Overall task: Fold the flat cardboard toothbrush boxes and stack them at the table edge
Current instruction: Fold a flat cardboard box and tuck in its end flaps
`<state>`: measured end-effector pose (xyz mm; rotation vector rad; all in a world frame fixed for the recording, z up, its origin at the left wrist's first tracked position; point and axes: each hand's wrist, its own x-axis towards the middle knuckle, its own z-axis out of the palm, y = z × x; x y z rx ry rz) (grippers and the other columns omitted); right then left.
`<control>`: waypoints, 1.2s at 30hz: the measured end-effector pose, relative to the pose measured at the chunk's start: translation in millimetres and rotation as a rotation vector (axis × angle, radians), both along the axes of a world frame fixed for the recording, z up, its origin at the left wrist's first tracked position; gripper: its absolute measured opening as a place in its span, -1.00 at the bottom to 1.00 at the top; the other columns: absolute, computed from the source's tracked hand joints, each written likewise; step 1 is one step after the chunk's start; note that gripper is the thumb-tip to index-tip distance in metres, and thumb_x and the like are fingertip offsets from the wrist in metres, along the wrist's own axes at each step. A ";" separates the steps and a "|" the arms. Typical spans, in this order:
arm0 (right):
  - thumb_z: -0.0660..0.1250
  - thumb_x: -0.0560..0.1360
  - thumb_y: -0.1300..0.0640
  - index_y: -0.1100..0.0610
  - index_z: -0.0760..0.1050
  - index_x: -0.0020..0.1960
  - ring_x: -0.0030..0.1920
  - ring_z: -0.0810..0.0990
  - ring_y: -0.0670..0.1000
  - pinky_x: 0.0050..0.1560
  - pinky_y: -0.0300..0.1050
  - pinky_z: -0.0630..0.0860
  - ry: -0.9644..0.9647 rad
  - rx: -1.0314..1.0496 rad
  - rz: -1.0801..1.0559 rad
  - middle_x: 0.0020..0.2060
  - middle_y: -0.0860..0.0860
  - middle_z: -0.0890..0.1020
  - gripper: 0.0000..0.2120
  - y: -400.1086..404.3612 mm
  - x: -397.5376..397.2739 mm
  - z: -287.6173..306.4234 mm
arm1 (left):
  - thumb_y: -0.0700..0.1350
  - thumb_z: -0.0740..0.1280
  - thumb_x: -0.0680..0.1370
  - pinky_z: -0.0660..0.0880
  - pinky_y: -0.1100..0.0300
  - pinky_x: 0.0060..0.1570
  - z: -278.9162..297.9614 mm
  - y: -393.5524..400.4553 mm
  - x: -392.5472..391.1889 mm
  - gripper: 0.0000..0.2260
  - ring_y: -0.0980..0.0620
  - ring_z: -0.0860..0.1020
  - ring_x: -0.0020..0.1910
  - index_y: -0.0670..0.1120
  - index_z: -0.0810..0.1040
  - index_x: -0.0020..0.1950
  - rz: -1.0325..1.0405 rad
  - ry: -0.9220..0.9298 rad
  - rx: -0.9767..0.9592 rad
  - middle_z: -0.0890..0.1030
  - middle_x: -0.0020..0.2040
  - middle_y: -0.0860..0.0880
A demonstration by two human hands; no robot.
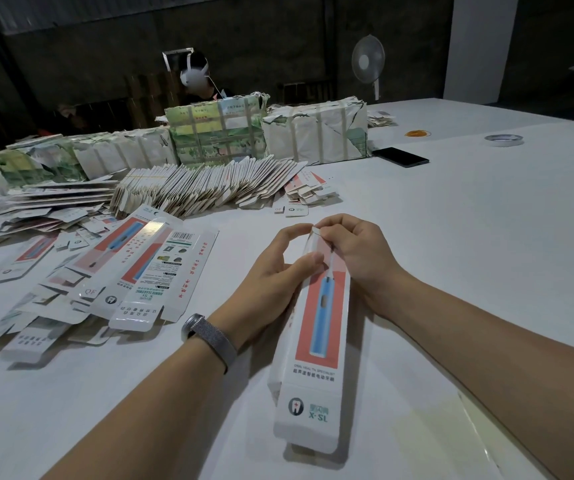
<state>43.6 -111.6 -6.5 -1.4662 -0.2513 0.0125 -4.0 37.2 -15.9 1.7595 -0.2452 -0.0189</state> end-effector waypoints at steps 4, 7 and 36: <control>0.27 0.58 0.26 0.06 0.57 -0.22 -0.23 0.52 0.11 -0.13 -0.02 0.53 0.001 0.016 0.001 -0.32 0.03 0.57 -0.76 0.1 0.4 0.6 | 0.16 0.32 0.50 0.65 0.10 -0.16 1.0 -0.1 0.0 -0.55 -0.11 0.73 -0.14 0.16 0.35 0.37 0.011 -0.006 0.018 0.74 -0.03 -0.09; 0.27 0.58 0.26 0.07 0.56 -0.23 -0.24 0.53 0.09 -0.18 -0.08 0.54 0.002 0.006 -0.003 -0.33 0.02 0.57 -0.76 0.5 0.7 0.5 | 0.17 0.31 0.51 0.65 0.12 -0.16 2.0 -0.1 -0.7 -0.56 -0.07 0.73 -0.16 0.19 0.35 0.37 0.014 -0.010 0.041 0.74 -0.05 -0.06; 0.20 0.55 0.30 0.02 0.58 -0.35 -0.34 0.53 0.01 -0.29 -0.17 0.50 0.000 0.107 0.041 -0.39 0.00 0.58 -0.62 -1.7 -0.8 1.7 | 0.14 0.25 0.52 0.62 0.20 -0.24 6.4 -4.1 -6.2 -0.72 -0.03 0.72 -0.24 0.26 0.36 0.22 0.047 -0.042 0.064 0.73 -0.14 0.00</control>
